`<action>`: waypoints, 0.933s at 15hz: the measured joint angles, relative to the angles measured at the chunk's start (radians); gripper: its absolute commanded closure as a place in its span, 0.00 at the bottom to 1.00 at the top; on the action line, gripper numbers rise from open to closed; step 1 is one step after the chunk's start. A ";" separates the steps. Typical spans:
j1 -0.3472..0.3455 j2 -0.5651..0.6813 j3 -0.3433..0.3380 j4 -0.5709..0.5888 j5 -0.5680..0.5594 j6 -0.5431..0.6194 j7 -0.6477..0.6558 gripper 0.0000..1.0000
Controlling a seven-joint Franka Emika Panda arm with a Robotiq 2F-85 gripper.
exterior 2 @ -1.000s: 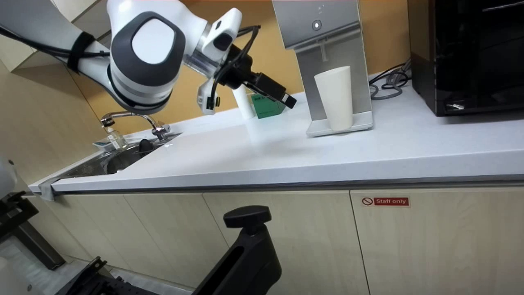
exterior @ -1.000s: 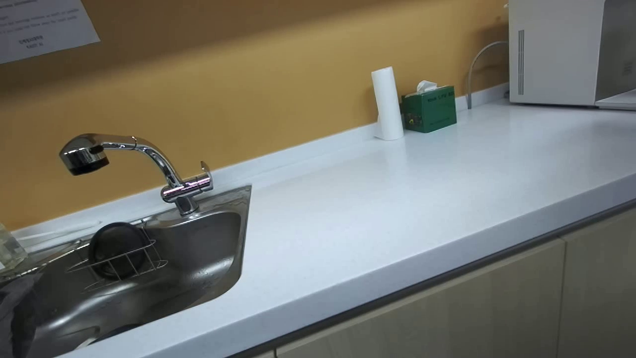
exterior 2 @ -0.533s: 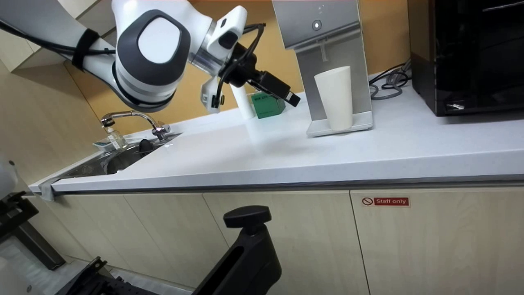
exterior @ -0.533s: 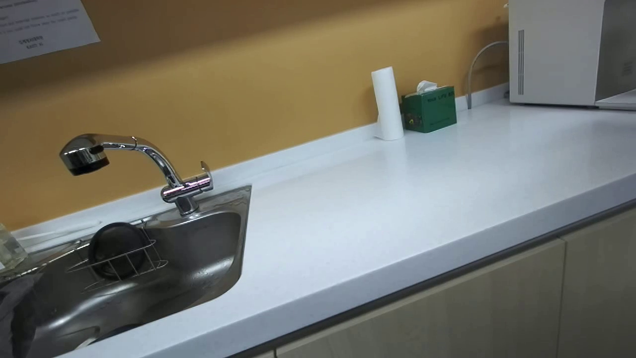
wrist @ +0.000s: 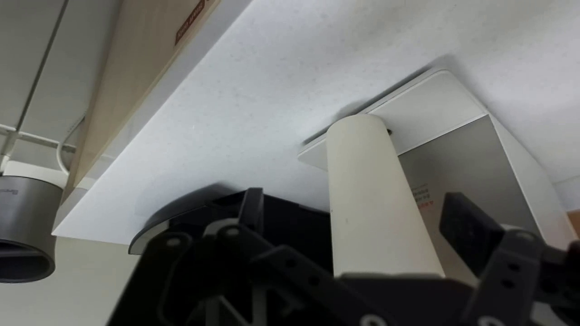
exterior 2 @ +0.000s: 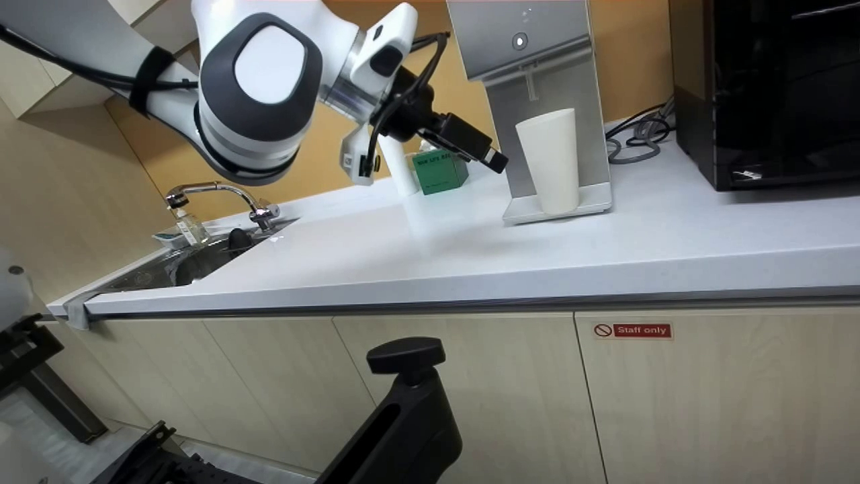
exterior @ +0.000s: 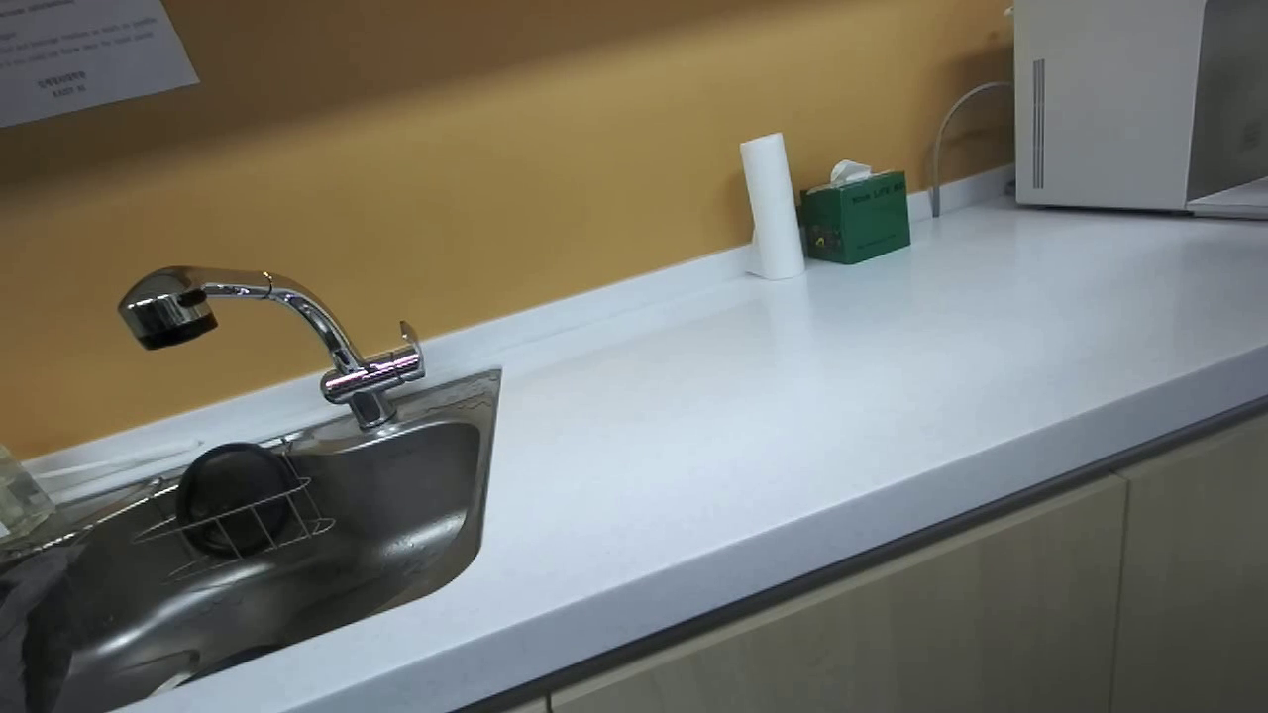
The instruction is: Pick up the white cup from the coffee maker and put it on the white kitchen countertop
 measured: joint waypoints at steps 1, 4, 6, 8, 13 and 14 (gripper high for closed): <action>-0.024 0.010 0.028 0.002 -0.004 0.009 -0.015 0.00; -0.105 0.041 0.114 0.006 -0.021 0.073 -0.076 0.00; -0.147 0.054 0.152 0.009 -0.018 0.102 -0.109 0.00; -0.145 0.054 0.149 0.005 -0.018 0.101 -0.109 0.00; -0.142 0.054 0.150 0.004 -0.018 0.100 -0.111 0.00; -0.144 0.054 0.151 0.004 -0.018 0.100 -0.112 0.00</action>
